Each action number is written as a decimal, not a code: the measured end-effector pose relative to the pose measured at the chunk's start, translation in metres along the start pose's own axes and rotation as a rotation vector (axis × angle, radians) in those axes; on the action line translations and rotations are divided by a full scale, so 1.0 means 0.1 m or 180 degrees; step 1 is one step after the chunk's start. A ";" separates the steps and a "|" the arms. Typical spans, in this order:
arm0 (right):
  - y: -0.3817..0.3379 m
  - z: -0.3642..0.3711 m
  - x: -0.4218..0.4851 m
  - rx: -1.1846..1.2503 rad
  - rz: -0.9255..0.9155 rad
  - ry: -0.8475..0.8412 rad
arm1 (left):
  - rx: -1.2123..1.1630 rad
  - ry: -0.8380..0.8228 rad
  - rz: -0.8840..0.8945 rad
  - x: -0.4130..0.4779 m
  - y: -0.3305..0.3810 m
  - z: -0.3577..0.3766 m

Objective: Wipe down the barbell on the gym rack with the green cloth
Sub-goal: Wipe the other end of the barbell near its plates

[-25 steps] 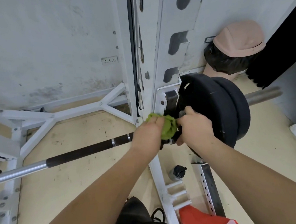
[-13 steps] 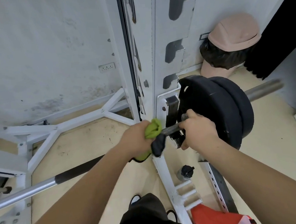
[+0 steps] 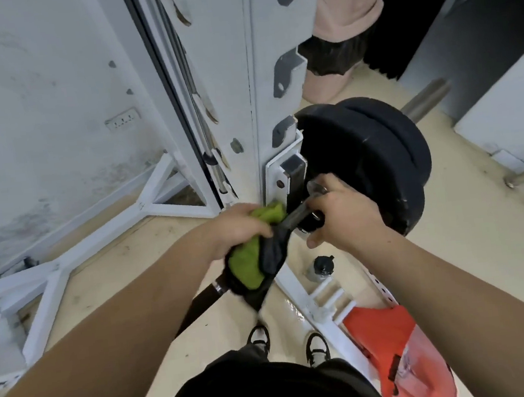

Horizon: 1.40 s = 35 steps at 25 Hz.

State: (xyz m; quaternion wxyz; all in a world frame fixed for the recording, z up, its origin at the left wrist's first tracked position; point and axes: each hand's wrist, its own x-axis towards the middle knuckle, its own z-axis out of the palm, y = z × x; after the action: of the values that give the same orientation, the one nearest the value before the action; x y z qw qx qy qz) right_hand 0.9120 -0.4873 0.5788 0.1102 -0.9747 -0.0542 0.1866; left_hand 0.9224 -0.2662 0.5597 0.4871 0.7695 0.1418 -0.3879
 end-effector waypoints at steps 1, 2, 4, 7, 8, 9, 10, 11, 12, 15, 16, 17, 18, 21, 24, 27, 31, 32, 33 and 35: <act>-0.02 0.01 0.00 0.0045 0.0061 0.0020 | -0.0269 0.0013 -0.0085 0.06 0.04 0.05; -0.04 0.01 0.00 0.0067 0.0121 0.0032 | -0.0453 -0.0051 -0.0160 0.11 0.05 0.10; -0.08 0.01 -0.01 0.0063 0.0237 0.0036 | -0.0537 -0.0280 -0.0205 0.09 -0.08 0.06; -0.10 0.00 -0.02 -0.0043 0.0277 0.0065 | -0.0447 -0.0521 -0.0269 -0.06 -0.47 -0.16; -0.11 0.00 -0.02 -0.0083 0.0296 0.0062 | -0.0420 -0.0673 -0.0266 -0.09 -0.55 -0.24; -0.12 -0.01 -0.03 -0.0120 0.0327 0.0046 | -0.0357 -0.0763 -0.0201 -0.09 -0.57 -0.28; -0.13 -0.02 -0.03 -0.0155 0.0349 0.0018 | -0.0279 -0.0740 -0.0073 -0.05 -0.51 -0.27; -0.15 -0.04 -0.03 -0.0195 0.0371 -0.0016 | -0.0236 -0.0595 0.0075 -0.02 -0.40 -0.22; -0.17 -0.05 -0.03 -0.0238 0.0393 -0.0040 | -0.0283 -0.0397 0.0200 0.03 -0.27 -0.13; -0.20 -0.08 -0.04 -0.0305 0.0423 -0.0048 | -0.0456 0.0033 0.0314 0.11 -0.02 0.14; -0.20 -0.08 -0.05 -0.0349 0.0415 -0.0052 | -0.0262 0.0111 0.0466 0.09 -0.05 0.16; -0.20 -0.08 -0.05 -0.0399 0.0405 -0.0050 | 0.0195 0.0221 0.0710 0.02 -0.12 0.13; -0.20 -0.07 -0.06 -0.0429 0.0393 -0.0039 | 0.0851 0.0404 0.0970 -0.05 -0.22 0.11; -0.17 -0.05 -0.07 -0.0463 0.0383 -0.0020 | 0.2201 0.0963 0.1420 -0.21 -0.38 0.17; -0.20 -0.07 -0.07 -0.0658 0.0371 -0.0074 | 0.1244 0.0959 0.1406 -0.15 -0.23 0.34; -0.17 -0.09 -0.07 -0.0677 0.0268 -0.0054 | 0.0073 0.0488 0.0919 -0.08 -0.08 0.27; -0.02 -0.08 -0.13 -0.0396 -0.0060 0.0022 | 0.1979 0.1231 0.1059 -0.33 -0.38 0.36; 0.02 -0.09 -0.14 -0.0408 -0.0140 0.0012 | 0.2500 0.1596 0.1181 -0.43 -0.51 0.46; 0.07 -0.11 -0.14 -0.0474 -0.0212 -0.0005 | 0.2741 0.1861 0.1371 -0.52 -0.62 0.58; 0.16 -0.19 -0.09 -0.0604 -0.0276 -0.0027 | 0.2461 0.2153 0.1835 -0.58 -0.68 0.77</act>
State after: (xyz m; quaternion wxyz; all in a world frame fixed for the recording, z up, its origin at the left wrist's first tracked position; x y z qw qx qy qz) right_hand 0.9115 -0.5079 0.5953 0.0251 -0.9767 -0.1142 0.1798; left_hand 0.8080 -0.2901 0.5417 0.1847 0.9797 -0.0774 0.0036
